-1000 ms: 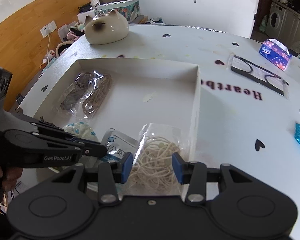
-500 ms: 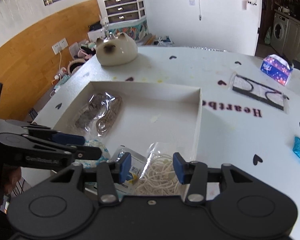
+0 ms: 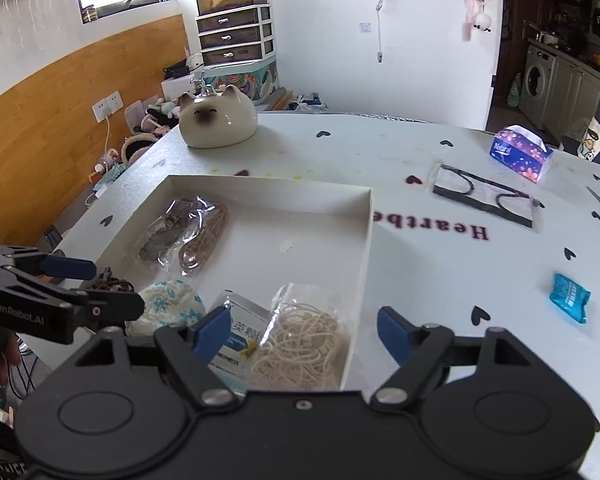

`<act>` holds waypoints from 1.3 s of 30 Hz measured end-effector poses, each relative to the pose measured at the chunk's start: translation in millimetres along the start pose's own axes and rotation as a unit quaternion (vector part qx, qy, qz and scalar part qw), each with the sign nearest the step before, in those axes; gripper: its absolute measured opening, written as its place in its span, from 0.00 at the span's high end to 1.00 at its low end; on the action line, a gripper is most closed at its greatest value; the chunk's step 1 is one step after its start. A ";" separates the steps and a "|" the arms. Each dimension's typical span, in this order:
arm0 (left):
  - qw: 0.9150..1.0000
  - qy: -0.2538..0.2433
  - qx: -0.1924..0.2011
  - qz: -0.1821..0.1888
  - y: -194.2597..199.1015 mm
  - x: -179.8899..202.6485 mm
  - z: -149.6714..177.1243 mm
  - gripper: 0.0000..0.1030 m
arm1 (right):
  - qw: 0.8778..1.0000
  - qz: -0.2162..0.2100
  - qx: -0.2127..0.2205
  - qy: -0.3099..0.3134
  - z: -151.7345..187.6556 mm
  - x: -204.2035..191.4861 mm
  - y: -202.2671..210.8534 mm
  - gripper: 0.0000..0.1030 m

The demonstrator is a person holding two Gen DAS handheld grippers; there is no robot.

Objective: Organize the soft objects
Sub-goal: 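Lift both tools and move toward the blue packet and bagged mask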

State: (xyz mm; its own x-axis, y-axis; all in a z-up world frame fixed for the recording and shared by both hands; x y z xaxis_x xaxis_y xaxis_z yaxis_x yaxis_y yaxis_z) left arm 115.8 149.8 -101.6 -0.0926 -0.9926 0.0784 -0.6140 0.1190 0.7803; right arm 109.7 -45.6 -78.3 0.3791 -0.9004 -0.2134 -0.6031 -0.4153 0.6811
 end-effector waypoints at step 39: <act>0.997 0.056 0.052 -0.033 -32.1 157.6 -59.4 0.00 | 0.996 0.056 0.048 -0.045 -13.9 208.9 59.6 0.00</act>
State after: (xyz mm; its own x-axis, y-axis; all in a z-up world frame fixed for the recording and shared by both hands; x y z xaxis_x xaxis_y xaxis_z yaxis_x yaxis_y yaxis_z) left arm 167.6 -11.8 -77.4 0.0356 -0.9941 0.1023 -0.6943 0.0490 0.7180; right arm 162.7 -256.7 -72.6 0.2429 -0.9483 -0.2044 -0.7047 -0.3173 0.6346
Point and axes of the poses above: each gripper's, at about its wrist camera, not at the fingertips, and y roughly against the way its jaws point, x to its right, z to its underside, the point moved 7 cm from there along -y, roughly the way its jaws point, and after that the axes turned 9 degrees about -z, right-handed, at the moved point
